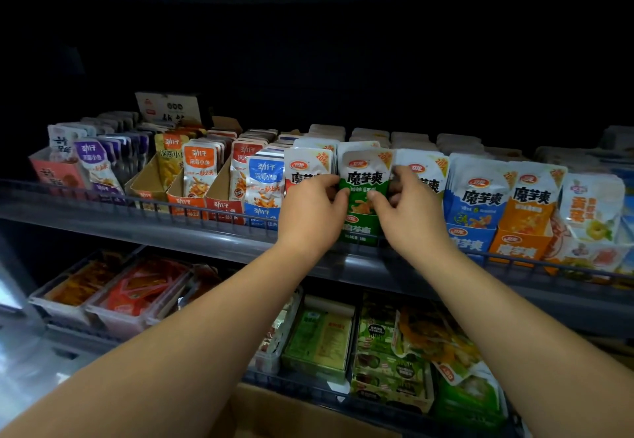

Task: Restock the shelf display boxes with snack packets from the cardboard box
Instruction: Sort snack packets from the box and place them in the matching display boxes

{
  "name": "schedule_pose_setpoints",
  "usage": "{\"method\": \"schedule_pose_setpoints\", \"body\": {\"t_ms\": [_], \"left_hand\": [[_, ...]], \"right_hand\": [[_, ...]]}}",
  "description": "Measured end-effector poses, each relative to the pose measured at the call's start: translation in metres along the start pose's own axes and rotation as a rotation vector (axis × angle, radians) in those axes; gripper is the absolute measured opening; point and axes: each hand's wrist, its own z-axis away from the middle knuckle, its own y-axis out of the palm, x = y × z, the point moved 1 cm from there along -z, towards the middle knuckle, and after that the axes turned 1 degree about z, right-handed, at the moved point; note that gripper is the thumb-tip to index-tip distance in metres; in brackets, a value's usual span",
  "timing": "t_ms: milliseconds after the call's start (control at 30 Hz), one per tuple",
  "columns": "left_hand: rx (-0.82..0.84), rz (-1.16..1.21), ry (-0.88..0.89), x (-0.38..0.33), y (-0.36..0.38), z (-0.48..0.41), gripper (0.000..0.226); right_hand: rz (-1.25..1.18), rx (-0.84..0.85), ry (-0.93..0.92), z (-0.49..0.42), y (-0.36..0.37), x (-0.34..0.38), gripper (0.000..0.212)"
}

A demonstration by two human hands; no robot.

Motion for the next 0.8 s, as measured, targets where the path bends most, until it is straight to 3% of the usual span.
{"method": "schedule_pose_setpoints", "body": {"t_ms": [100,267,367,567,667,800], "left_hand": [[-0.023,-0.013,-0.004,0.0,-0.002,-0.003,0.026],[-0.068,-0.104,-0.036,0.004,0.003,-0.004,0.012],[-0.067,-0.112,-0.044,0.005,0.004,-0.005,0.015],[-0.087,0.124,-0.164,0.013,0.003,0.001,0.027],[-0.073,0.267,-0.168,0.021,-0.003,0.013,0.026],[-0.05,0.279,-0.194,0.035,-0.021,0.027,0.025]], "right_hand": [[0.037,-0.049,-0.011,0.003,-0.003,-0.001,0.056],[0.135,-0.089,-0.056,0.009,-0.003,-0.001,0.034],[0.223,-0.047,-0.158,0.014,0.003,-0.005,0.021],[0.272,-0.058,-0.24,0.022,0.009,-0.019,0.034],[0.234,-0.079,-0.273,0.029,0.007,-0.023,0.033],[0.238,-0.179,-0.32,0.045,0.002,-0.024,0.025]]}}
